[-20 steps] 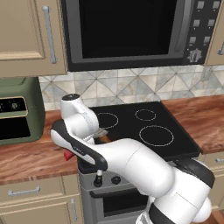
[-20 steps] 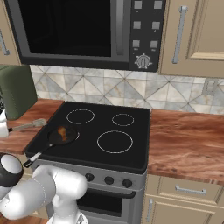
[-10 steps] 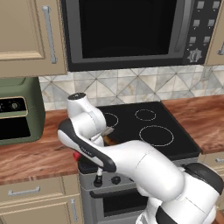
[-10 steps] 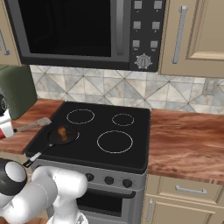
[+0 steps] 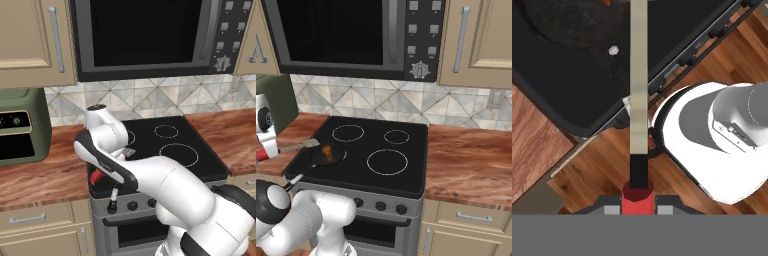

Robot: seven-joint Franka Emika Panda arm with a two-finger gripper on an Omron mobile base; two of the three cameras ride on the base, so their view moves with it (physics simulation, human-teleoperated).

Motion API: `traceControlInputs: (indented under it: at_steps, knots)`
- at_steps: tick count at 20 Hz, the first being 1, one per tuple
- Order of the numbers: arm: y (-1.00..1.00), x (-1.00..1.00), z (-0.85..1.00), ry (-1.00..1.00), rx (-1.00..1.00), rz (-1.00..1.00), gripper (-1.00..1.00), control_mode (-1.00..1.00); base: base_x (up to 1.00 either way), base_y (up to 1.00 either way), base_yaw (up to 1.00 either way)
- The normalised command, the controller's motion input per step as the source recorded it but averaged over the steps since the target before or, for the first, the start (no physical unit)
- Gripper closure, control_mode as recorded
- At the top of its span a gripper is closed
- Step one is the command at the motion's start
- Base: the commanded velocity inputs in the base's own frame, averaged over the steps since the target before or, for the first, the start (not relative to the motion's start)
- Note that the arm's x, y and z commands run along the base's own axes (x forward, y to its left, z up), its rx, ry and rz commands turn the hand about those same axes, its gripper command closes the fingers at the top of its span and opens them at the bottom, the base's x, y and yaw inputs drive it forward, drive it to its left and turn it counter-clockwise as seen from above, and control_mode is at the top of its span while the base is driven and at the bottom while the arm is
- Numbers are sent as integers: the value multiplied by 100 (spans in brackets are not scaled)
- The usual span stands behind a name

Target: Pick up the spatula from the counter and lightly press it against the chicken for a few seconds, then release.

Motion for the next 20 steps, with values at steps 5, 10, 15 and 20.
traceControlInputs:
  at_steps: [5, 10, 15, 20]
  knots:
    - [-2, 6, 0, 12, 0, 0, 100, -100, 0, 0, 0]
    - [-2, 6, 0, 8, 0, 0, 100, -100, 0, 0, 0]
    - [-2, 5, 0, 5, 0, 0, 100, -100, 0, 0, 0]
    - [0, 1, 0, 1, -1, 0, 100, -100, 0, 0, 0]
